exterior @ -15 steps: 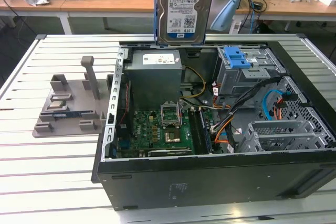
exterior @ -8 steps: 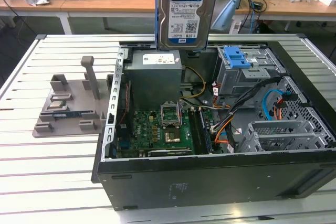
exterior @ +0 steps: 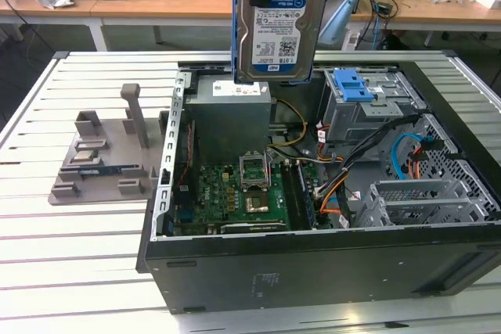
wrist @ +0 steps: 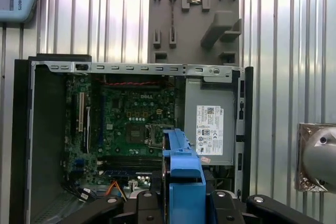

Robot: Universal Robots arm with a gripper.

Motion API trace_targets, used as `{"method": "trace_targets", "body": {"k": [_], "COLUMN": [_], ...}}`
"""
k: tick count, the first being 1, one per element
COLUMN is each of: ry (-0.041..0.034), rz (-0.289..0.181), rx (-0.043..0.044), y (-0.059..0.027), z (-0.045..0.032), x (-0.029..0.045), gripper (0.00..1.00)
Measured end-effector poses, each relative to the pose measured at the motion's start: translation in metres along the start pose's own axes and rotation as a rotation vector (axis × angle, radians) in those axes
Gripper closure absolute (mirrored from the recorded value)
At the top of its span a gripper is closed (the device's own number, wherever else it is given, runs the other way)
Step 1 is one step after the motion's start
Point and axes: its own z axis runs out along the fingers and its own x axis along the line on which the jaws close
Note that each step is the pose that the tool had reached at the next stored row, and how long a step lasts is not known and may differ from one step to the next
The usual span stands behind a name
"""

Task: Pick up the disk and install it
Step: 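Pick up the disk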

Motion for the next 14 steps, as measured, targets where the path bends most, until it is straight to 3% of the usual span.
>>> {"method": "trace_targets", "body": {"k": [14], "ry": [0.0001], "rz": [0.0], "rx": [0.0], "y": [-0.0008], "z": [0.0006], "x": [0.0223], "gripper": [0.63]}}
